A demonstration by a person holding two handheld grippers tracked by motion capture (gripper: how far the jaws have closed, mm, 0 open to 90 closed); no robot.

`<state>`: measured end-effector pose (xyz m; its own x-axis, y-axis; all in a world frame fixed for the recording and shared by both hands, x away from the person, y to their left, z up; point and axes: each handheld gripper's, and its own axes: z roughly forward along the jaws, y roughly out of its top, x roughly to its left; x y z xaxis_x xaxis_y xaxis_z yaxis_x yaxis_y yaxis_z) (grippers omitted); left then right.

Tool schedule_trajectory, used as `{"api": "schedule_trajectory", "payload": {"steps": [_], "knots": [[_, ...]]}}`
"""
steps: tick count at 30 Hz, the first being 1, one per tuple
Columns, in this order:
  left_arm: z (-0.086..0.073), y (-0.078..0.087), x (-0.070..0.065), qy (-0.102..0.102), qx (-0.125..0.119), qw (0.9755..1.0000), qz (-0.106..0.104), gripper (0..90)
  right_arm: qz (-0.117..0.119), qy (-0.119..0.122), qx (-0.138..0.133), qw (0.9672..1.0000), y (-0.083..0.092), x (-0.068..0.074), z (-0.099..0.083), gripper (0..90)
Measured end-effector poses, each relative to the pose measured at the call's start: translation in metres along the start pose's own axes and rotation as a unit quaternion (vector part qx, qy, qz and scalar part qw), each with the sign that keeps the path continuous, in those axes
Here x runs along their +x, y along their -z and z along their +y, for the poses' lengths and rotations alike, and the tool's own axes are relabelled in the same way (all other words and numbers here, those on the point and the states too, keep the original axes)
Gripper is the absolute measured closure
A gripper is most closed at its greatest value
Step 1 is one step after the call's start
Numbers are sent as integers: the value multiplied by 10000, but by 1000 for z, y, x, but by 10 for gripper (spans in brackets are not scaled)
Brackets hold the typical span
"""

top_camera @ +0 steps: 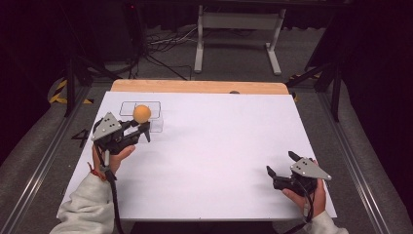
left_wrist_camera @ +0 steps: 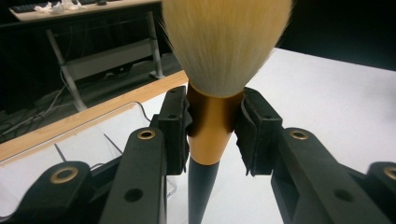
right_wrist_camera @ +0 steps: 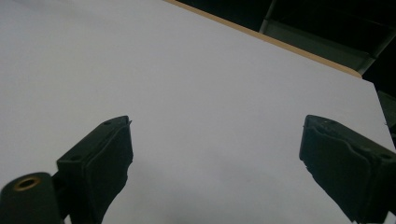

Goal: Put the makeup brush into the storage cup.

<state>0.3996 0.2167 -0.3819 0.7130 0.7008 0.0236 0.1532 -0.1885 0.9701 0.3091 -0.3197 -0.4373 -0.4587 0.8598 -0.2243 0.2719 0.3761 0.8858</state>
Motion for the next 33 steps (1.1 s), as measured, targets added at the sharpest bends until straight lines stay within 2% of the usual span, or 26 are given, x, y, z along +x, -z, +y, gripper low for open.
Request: {"api": "schedule_trajectory", "payload": {"steps": [8,15,21,25,33], "knots": [[6,-5,4,149,-39,9999,17,662,13,-6,-1,10000,0,1,0,104],[11,-13,9,157,6,9999,-6,662,20,-9,1,10000,-1,1,0,103],[17,-15,12,171,-91,9998,43,662,13,-26,9,10000,-1,0,-1,103],[20,-16,16,260,-113,9996,23,662,24,-16,19,10000,-1,1,-1,103],[29,-19,18,212,-104,9997,78,663,-28,-19,2,10000,-1,1,-1,103]]}}
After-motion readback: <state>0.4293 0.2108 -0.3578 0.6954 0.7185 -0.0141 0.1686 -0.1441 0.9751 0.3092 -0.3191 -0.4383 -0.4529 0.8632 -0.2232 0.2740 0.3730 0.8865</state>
